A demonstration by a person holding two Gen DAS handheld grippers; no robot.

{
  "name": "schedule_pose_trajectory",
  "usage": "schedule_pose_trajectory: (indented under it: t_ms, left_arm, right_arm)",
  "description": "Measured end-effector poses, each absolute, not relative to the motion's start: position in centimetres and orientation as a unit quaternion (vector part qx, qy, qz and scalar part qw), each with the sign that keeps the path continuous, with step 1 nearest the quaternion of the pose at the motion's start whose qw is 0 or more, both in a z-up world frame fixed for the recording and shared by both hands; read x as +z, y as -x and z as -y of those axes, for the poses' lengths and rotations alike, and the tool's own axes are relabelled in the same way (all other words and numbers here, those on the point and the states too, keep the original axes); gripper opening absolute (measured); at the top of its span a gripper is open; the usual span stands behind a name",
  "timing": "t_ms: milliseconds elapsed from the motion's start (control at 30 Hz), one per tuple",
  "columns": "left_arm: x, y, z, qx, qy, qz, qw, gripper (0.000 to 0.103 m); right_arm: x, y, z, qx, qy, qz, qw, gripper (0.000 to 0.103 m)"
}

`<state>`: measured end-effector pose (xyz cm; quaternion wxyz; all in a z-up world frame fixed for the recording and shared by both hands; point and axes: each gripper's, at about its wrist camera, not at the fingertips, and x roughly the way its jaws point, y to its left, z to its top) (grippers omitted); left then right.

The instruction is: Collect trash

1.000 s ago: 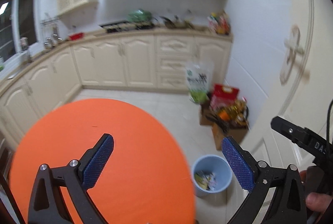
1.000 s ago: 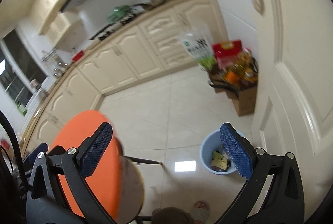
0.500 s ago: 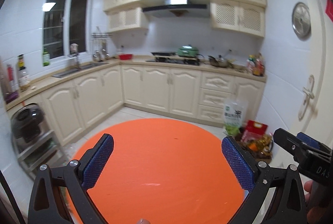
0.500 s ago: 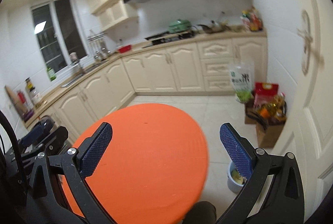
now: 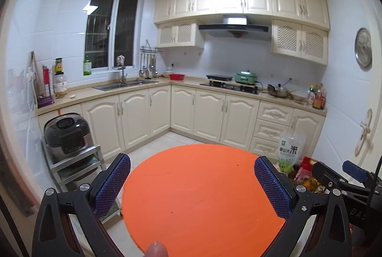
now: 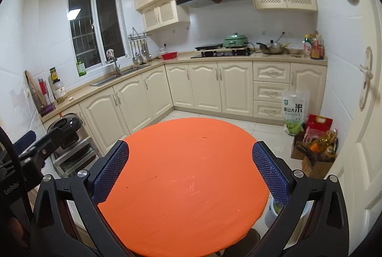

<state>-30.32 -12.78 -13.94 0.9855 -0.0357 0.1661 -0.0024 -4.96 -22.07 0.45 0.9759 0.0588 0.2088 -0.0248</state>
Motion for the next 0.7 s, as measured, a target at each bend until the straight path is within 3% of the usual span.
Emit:
schedule_pose_trajectory:
  t_ms: [700]
  left_arm:
    - [-11.8,33.6,13.7,-0.003,0.037,-0.175,0.984,0.102]
  right_arm:
    - [0.3,6.8,19.6,-0.023,-0.042,-0.208,0.977,0.103]
